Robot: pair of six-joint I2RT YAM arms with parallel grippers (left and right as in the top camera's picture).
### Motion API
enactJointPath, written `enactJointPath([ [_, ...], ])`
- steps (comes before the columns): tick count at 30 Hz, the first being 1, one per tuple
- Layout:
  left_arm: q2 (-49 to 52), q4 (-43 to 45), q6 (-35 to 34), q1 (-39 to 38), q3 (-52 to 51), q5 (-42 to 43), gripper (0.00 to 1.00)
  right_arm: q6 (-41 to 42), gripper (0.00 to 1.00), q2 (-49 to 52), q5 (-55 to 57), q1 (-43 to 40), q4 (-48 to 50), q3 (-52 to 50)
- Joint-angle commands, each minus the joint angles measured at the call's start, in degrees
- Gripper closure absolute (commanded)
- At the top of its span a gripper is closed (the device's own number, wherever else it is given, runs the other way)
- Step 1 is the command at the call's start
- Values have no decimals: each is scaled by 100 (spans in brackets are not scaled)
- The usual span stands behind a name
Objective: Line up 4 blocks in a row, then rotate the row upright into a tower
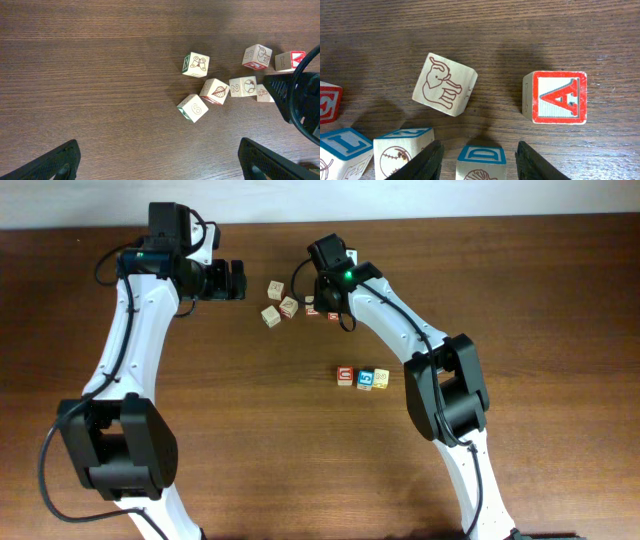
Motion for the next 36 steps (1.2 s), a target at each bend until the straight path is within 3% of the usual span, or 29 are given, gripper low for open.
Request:
enactJointPath([
  [1, 37, 11, -37, 11, 22, -39, 1, -4, 60, 166, 70, 22, -68, -44],
  [5, 37, 11, -37, 11, 22, -39, 1, -2, 72, 166, 20, 22, -247, -42],
  [7, 37, 11, -37, 11, 22, -39, 1, -2, 76, 24, -560, 22, -363, -39],
  [10, 37, 11, -37, 11, 22, -39, 1, 103, 75, -448, -1204, 153, -1045, 2],
  [16, 37, 11, -37, 11, 22, -39, 1, 337, 76, -446, -1016, 916, -2520, 2],
  [19, 37, 11, -37, 11, 22, -39, 1, 970, 76, -446, -17, 925, -2970, -11],
  [22, 37, 11, -37, 11, 22, -39, 1, 968, 75, -446, -35, 957, -2975, -15],
  [23, 37, 11, -37, 9, 22, -39, 1, 968, 68, -446, -127, 964, -3016, -15],
  [29, 37, 11, -37, 11, 22, -39, 1, 964, 54, -448, -376, 955, -3165, 11],
  [30, 37, 11, -37, 11, 22, -39, 1, 767, 45, -455, -201, 946, -3187, 304],
  [31, 37, 11, -37, 11, 22, -39, 1, 752, 42, -470, -17, 944, -3300, 675],
  [34, 37, 11, -37, 11, 22, -39, 1, 616, 44, -516, 415, 946, -4937, 2747],
  [35, 37, 11, -37, 11, 22, -39, 1, 490, 51, -745, 424, 953, -5576, 3143],
  [36, 37, 9, -37, 11, 22, -39, 1, 275, 53, -986, 367, 981, -5584, 3121],
])
